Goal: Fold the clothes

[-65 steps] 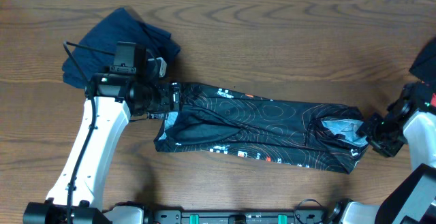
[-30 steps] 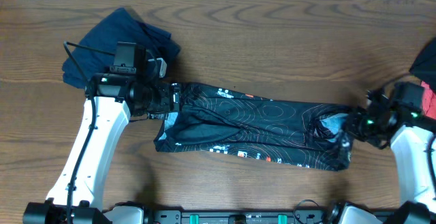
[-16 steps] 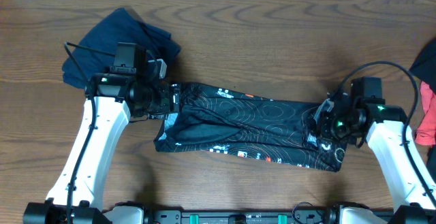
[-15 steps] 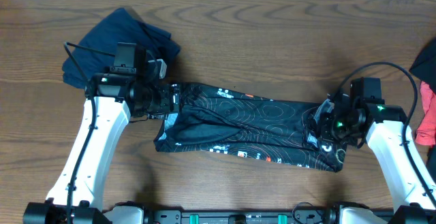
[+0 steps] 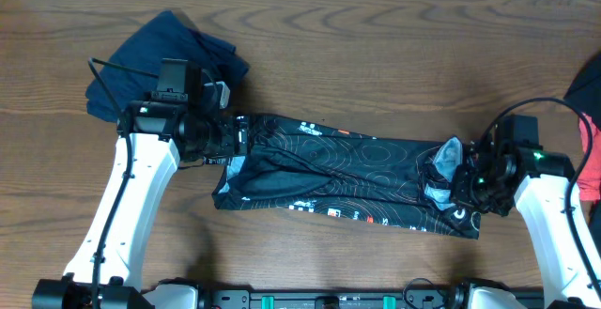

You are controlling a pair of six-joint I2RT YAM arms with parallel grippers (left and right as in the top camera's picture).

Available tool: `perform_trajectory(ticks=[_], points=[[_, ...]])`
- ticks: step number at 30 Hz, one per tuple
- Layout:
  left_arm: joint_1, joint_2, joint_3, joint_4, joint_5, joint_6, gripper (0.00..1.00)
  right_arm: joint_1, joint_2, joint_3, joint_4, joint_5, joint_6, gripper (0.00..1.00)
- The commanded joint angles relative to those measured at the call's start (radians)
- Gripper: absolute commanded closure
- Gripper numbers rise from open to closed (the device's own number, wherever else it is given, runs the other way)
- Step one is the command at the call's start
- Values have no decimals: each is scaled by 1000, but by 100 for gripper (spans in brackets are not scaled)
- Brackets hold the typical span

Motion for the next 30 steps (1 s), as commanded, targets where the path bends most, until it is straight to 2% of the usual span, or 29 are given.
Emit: perform_trajectory(ticks=[1,5,10,11,13,17,20,29,30], points=[[2,-7,16,8,12,16,13,32,-8,-3,2,-77,-57,85],[2,-7,16,13,12,16,13,62,-8,-3,21,-70,-60,78],[2,-7,16,5,12,21,13,4,-25,5,107,-43,16,58],[2,-7,16,3,9,20,13,-29,-35,12,144,-42,31,51],[2,-7,16,2,9,20,13,-68,-44,15,186,-42,50,46],[2,-7,16,2,9,20,13,-173,-41,15,270,-42,143,46],[2,-7,16,3,9,20,13,-204,-13,14,317,-42,169,52],[2,-7,16,3,10,19,13,-154,238,-8,433,-48,177,53],[2,-7,16,3,10,19,13,-151,266,-8,452,-66,174,60]])
